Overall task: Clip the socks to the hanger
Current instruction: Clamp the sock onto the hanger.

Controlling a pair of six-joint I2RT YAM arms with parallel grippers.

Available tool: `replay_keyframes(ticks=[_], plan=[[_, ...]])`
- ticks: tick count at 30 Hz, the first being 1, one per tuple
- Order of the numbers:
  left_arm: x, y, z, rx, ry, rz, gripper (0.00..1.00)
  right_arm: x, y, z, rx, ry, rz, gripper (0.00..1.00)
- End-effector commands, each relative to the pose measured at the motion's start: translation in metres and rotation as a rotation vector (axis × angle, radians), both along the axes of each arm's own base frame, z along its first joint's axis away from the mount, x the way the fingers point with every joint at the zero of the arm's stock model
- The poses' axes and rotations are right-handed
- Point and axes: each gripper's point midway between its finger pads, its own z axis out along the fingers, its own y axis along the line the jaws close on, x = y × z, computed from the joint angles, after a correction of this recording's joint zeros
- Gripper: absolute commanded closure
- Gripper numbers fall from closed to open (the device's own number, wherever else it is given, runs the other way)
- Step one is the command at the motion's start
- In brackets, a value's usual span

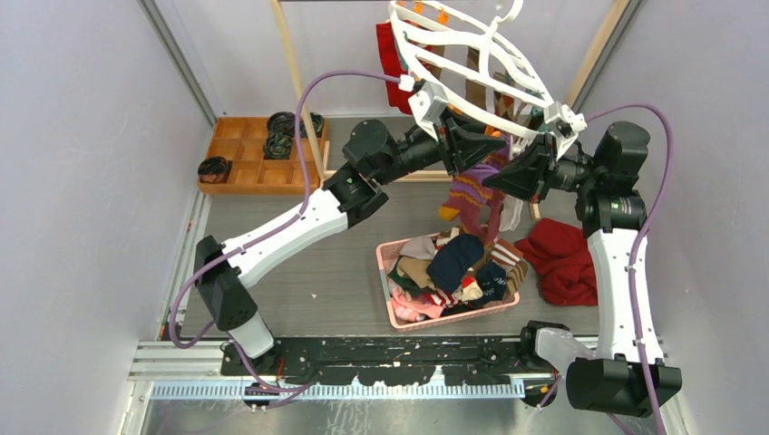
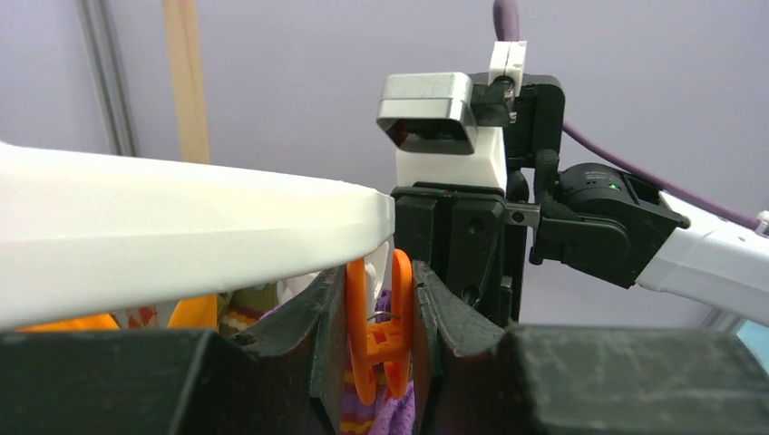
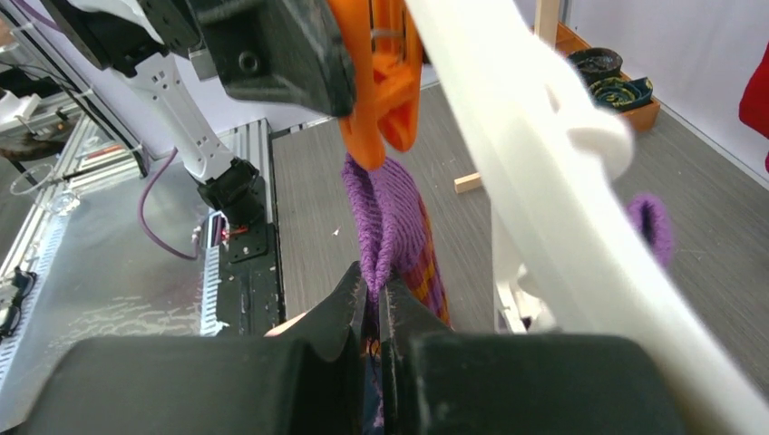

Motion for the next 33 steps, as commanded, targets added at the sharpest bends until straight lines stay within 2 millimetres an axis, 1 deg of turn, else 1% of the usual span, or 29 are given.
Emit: replay_keyframes(ticks=[1, 2, 4, 5, 6, 8, 9, 14, 18, 23, 25, 26, 28, 29, 30, 33], plan=[[-0.032, -0.003, 0.013, -0.035, -0.176, -0.146, 0.88, -0.005, -0.001, -0.001, -0.009, -0.076, 0.008, 0.99], [-0.033, -0.005, 0.01, -0.03, -0.19, -0.154, 0.88, -0.004, -0.001, -0.004, -0.012, -0.079, 0.005, 0.99], [-0.033, -0.007, 0.005, -0.018, -0.216, -0.169, 0.88, -0.001, -0.003, -0.015, -0.045, -0.14, -0.013, 0.98], [-0.032, -0.008, 0.004, -0.015, -0.226, -0.175, 0.89, 0.0, -0.005, -0.022, -0.082, -0.2, -0.024, 0.98], [-0.032, -0.009, 0.0, -0.008, -0.234, -0.182, 0.89, -0.005, -0.007, -0.028, -0.154, -0.286, -0.034, 0.97], [-0.03, -0.01, -0.005, 0.002, -0.245, -0.187, 0.89, -0.028, -0.007, -0.059, -0.331, -0.432, 0.04, 0.97], [-0.03, -0.011, -0.007, 0.005, -0.251, -0.193, 0.89, -0.035, -0.008, -0.067, -0.371, -0.449, 0.069, 0.97], [-0.03, -0.015, -0.017, 0.012, -0.267, -0.228, 0.9, -0.032, -0.01, -0.077, -0.392, -0.445, 0.07, 0.97], [-0.031, -0.013, -0.02, -0.001, -0.267, -0.245, 0.91, -0.027, -0.008, -0.072, -0.363, -0.46, 0.054, 0.97], [-0.028, -0.009, -0.02, -0.012, -0.246, -0.218, 0.91, -0.017, -0.014, -0.061, -0.362, -0.372, -0.025, 0.97], [-0.022, -0.007, -0.017, -0.029, -0.215, -0.184, 0.91, -0.01, -0.016, -0.056, -0.359, -0.33, -0.065, 0.98], [-0.019, -0.005, -0.015, -0.038, -0.198, -0.163, 0.92, -0.004, -0.017, -0.051, -0.345, -0.318, -0.092, 0.98], [-0.011, -0.002, -0.013, -0.058, -0.146, -0.116, 0.92, 0.006, -0.017, -0.042, -0.305, -0.276, -0.136, 0.98], [-0.007, 0.0, -0.01, -0.071, -0.123, -0.092, 0.92, 0.009, -0.016, -0.038, -0.275, -0.228, -0.156, 0.98], [-0.004, 0.001, -0.009, -0.079, -0.101, -0.072, 0.92, 0.014, -0.017, -0.035, -0.266, -0.233, -0.168, 0.98], [0.004, 0.007, -0.004, -0.114, -0.031, -0.019, 0.94, 0.023, -0.017, -0.025, -0.216, -0.175, -0.209, 0.98]])
